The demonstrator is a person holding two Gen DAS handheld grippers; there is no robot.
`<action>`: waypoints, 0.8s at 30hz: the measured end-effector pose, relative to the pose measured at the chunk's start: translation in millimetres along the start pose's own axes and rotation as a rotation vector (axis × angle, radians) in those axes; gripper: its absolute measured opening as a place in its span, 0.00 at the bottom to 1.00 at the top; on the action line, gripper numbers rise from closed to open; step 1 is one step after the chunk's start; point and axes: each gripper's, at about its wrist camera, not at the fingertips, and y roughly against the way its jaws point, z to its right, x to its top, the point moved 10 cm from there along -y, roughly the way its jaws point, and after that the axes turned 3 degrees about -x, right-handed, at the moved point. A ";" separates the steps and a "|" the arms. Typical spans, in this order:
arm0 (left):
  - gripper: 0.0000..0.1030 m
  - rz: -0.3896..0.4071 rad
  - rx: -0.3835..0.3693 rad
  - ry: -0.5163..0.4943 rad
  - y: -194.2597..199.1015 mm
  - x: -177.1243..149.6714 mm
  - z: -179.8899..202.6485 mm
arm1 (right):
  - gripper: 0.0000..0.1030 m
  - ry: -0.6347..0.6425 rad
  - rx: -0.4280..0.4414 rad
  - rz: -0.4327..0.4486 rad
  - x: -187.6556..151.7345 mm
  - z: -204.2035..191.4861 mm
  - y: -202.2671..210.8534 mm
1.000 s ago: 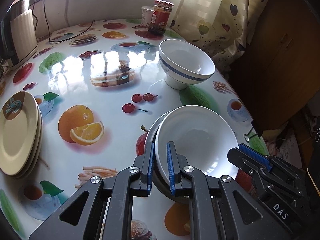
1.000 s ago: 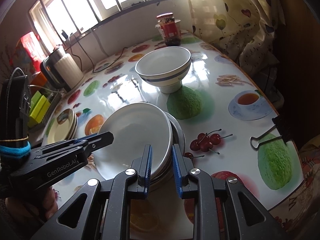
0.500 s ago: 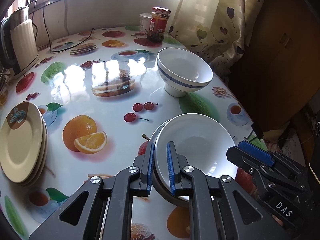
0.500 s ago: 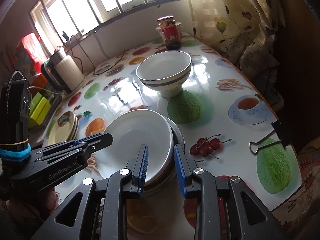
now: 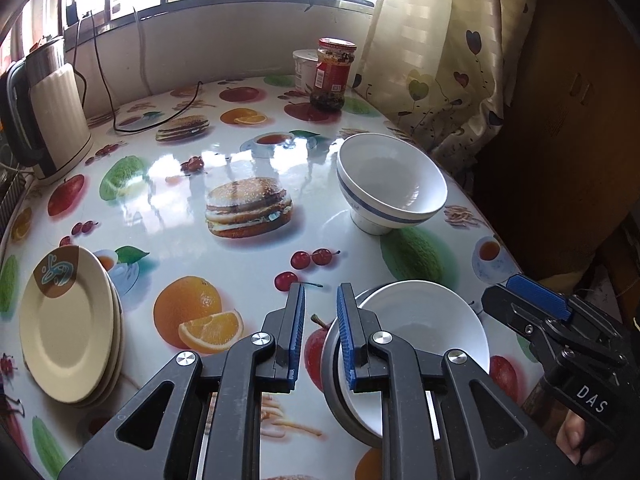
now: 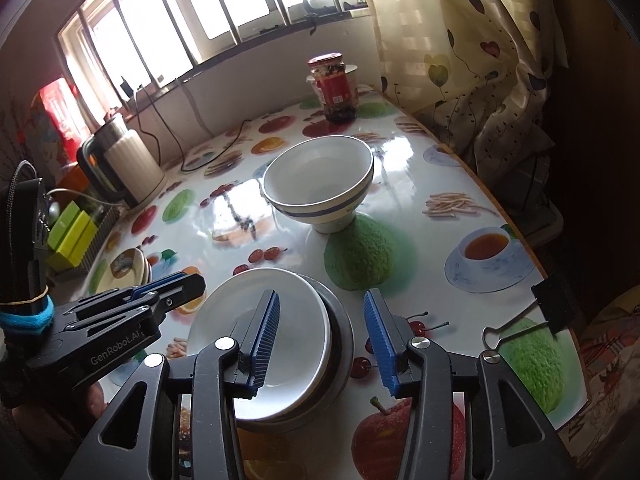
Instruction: Organize plates and bowls
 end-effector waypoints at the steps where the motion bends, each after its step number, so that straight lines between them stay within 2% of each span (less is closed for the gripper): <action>1: 0.17 0.000 0.000 0.000 -0.4 2.8 -0.8 | 0.43 0.001 -0.001 0.001 2.6 -0.1 -0.7; 11: 0.23 0.013 0.005 0.004 -13.0 29.8 -6.9 | 0.46 0.039 -0.034 0.018 29.9 4.4 -13.0; 15: 0.30 0.010 -0.002 0.005 -21.8 38.2 -6.9 | 0.48 0.037 -0.048 0.022 41.9 11.9 -19.7; 21: 0.31 -0.014 -0.059 0.034 -36.8 51.1 -2.3 | 0.51 0.022 -0.056 0.020 56.9 22.8 -32.4; 24: 0.31 -0.003 -0.041 0.017 -41.6 59.0 -0.3 | 0.51 0.020 -0.065 0.019 64.6 27.6 -39.7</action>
